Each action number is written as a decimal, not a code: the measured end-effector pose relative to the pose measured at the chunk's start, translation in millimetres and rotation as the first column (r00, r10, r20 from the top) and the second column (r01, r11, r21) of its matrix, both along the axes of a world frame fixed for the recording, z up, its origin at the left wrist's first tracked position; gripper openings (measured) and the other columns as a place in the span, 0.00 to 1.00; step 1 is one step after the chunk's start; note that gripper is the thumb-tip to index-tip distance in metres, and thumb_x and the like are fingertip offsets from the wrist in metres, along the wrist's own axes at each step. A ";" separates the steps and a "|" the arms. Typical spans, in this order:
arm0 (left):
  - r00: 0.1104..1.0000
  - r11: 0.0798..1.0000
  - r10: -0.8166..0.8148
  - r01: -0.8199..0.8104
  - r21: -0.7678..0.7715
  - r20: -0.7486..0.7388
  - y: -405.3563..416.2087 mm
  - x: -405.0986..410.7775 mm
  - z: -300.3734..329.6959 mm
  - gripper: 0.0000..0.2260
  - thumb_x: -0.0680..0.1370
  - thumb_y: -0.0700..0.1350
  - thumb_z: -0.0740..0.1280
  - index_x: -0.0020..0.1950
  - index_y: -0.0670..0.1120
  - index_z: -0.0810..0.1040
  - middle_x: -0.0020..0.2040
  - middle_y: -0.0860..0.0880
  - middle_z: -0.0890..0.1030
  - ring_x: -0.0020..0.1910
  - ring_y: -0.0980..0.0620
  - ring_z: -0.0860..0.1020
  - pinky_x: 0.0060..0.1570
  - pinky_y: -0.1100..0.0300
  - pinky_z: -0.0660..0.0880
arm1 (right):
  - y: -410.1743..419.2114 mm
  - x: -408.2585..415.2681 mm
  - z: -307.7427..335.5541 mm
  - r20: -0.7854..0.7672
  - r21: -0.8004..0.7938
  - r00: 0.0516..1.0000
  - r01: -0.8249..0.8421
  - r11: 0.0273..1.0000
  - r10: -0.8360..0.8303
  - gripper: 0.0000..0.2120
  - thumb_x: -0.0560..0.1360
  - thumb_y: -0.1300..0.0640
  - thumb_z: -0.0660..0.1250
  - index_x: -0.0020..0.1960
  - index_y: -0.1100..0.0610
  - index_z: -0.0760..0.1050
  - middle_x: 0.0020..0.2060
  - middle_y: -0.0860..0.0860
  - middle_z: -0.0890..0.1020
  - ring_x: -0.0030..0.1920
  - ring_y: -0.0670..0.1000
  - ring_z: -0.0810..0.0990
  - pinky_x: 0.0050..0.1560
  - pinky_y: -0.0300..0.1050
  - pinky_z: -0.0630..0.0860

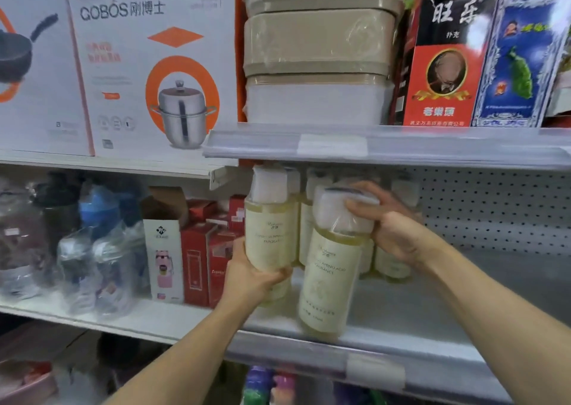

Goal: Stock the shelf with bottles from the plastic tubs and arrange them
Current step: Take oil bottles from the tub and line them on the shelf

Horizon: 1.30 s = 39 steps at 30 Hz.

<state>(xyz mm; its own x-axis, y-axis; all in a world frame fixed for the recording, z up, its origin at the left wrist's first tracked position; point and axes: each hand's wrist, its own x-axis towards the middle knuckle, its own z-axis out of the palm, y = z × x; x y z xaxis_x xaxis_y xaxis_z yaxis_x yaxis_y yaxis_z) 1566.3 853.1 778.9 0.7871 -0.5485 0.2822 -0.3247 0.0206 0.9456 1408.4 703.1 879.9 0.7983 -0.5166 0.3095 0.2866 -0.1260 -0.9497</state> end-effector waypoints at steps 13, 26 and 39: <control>0.995 0.996 -0.078 0.080 0.039 -0.055 -36.2 44.9 -21.2 0.37 0.61 0.41 0.82 0.62 0.51 0.65 0.56 0.50 0.78 0.56 0.47 0.78 0.58 0.44 0.77 | -19.6 39.0 -6.5 -0.011 -0.029 0.994 -0.108 0.994 0.108 0.25 0.50 0.50 0.83 0.46 0.50 0.82 0.48 0.52 0.83 0.49 0.51 0.83 0.46 0.43 0.80; 0.998 0.990 -0.060 0.062 0.128 -0.020 -38.8 46.4 -27.7 0.35 0.63 0.42 0.81 0.61 0.53 0.63 0.57 0.48 0.78 0.56 0.45 0.77 0.58 0.43 0.75 | 6.6 7.6 -59.3 -0.212 -0.198 0.902 0.337 0.921 -0.376 0.35 0.62 0.53 0.70 0.64 0.45 0.56 0.60 0.47 0.72 0.60 0.51 0.73 0.63 0.54 0.70; 0.996 0.974 -0.060 0.045 0.222 0.060 -41.2 53.1 -21.7 0.36 0.62 0.46 0.81 0.60 0.53 0.61 0.55 0.51 0.76 0.57 0.46 0.76 0.58 0.44 0.75 | 46.3 39.3 -118.4 -0.345 -0.461 0.651 0.509 0.727 -0.676 0.45 0.53 0.42 0.81 0.56 0.53 0.55 0.56 0.50 0.70 0.59 0.56 0.73 0.57 0.53 0.75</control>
<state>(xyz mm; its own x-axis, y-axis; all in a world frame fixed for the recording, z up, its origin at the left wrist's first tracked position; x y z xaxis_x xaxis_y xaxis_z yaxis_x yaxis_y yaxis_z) 1619.4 811.9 757.2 0.7393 -0.6430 0.2001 -0.3907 -0.1676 0.9051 1447.7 749.4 761.5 0.4308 -0.8763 0.2156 -0.4117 -0.4034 -0.8172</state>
